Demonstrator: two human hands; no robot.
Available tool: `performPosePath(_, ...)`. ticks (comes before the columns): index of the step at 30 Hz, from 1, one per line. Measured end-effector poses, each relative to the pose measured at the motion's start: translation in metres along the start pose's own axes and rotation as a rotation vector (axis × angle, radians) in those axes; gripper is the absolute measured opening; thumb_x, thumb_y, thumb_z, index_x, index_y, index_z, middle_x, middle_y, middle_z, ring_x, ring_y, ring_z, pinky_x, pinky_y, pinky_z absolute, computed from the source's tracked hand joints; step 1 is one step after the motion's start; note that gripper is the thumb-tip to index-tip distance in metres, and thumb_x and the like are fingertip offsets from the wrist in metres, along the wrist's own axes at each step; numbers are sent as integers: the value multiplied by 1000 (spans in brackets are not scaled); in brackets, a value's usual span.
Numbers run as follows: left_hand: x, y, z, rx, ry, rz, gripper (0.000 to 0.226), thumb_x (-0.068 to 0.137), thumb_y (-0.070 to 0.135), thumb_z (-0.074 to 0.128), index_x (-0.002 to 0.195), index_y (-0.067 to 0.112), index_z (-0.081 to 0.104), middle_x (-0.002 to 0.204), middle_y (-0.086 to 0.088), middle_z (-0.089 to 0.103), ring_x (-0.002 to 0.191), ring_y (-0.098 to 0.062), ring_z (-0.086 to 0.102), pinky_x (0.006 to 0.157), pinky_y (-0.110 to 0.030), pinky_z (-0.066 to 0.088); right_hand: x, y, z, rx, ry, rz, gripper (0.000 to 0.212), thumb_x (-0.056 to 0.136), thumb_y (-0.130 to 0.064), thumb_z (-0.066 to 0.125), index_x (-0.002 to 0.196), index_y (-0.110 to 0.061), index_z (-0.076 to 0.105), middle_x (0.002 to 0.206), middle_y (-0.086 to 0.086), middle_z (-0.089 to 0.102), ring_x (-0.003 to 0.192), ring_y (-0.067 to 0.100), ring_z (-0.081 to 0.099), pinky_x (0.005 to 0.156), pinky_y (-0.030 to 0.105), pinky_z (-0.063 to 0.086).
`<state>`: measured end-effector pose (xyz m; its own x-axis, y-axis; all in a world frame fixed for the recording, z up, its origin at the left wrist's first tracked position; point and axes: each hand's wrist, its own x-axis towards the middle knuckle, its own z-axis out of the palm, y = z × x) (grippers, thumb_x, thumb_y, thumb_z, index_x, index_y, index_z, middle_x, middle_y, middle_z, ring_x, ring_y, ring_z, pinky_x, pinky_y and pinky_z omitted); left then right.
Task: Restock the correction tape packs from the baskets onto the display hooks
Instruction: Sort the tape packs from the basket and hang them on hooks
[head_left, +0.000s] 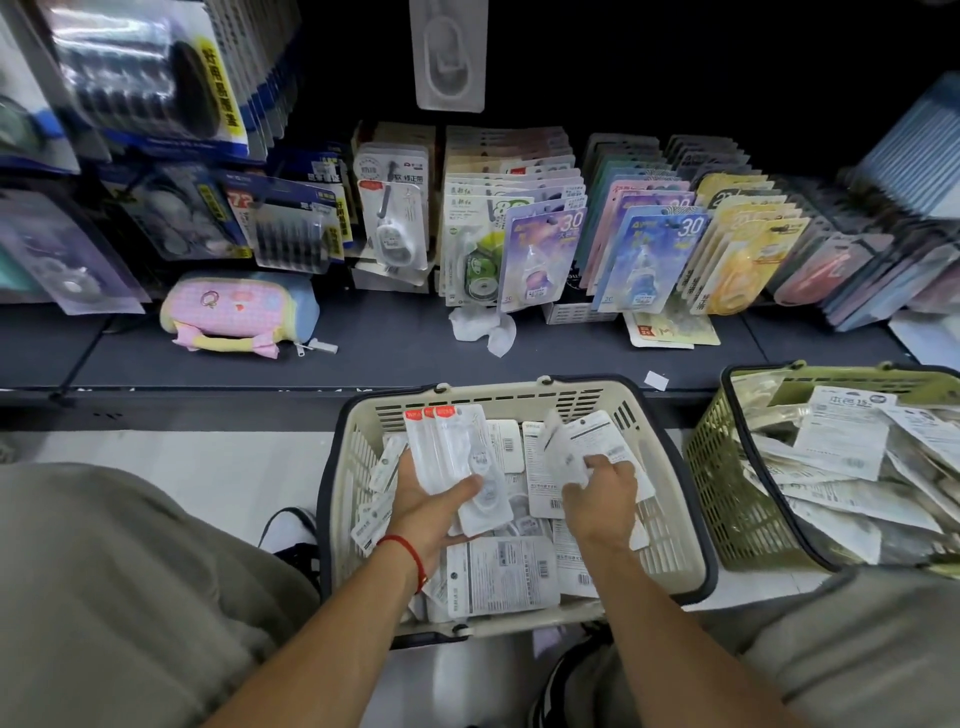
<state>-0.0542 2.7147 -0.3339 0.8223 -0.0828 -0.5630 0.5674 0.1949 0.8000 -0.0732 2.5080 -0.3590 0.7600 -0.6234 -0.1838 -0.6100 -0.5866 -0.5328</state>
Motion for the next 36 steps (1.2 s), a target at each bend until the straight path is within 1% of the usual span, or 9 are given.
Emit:
performPosePath(5,-4,7,10,-41,-26,59,63,84,10,86,127,42,53,121,7,72,105,-22,73,64,-50,65,-26,-49,-7,308,-104,-340,43,102,-10,58,144,-17,56,130,2,60,122,21,55,97,38,55)
performPosePath(10,-6,37,9,-144,-47,181,61,85,13,86,129,41,54,116,9,77,98,-14,78,67,-42,63,-40,-86,-23,454,-124,-566,42,100,-35,50,139,-30,66,135,-21,58,128,-7,39,100,1,29)
performPosePath(14,-10,72,4,-175,-126,260,59,86,16,84,133,38,54,121,6,76,103,-20,77,71,-47,64,-18,-117,-52,669,-126,-500,18,100,-23,68,112,-35,73,122,-19,61,124,10,54,104,31,48)
performPosePath(17,-13,110,1,-152,-179,340,67,80,22,86,137,38,52,126,2,75,107,-27,76,69,-46,64,-4,-147,-80,822,-387,-365,40,94,-26,79,127,-32,59,129,-10,64,117,6,64,96,38,58)
performPosePath(20,-15,157,1,-141,-236,440,73,77,23,91,138,37,53,131,-1,73,116,-29,73,85,-54,63,10,-182,-111,811,-571,-381,41,92,-36,80,126,-15,70,115,1,79,109,23,75,95,41,60)
performPosePath(24,-19,223,11,-18,-315,591,83,74,18,93,141,33,47,133,1,72,122,-24,70,95,-51,60,20,-228,-150,768,-463,-528,31,92,-43,79,108,-17,78,101,3,82,98,25,78,87,47,64)
performPosePath(26,-18,255,14,37,-316,663,86,71,10,95,140,32,47,131,2,72,123,-23,69,96,-50,60,23,-246,-166,812,-447,-593,30,92,-45,79,110,-22,75,100,-1,82,91,21,80,66,35,65)
performPosePath(28,-19,284,16,83,-285,729,87,68,12,94,138,34,48,130,3,71,122,-22,70,92,-49,62,27,-258,-176,838,-386,-654,32,91,-48,79,113,-27,73,101,-8,81,90,13,79,64,21,60)
performPosePath(36,3,309,0,194,128,1003,87,71,13,95,138,36,46,122,20,65,108,7,65,95,-26,56,63,-293,-169,872,-149,-725,9,102,-37,64,110,-33,67,102,-14,76,90,0,71,66,13,51)
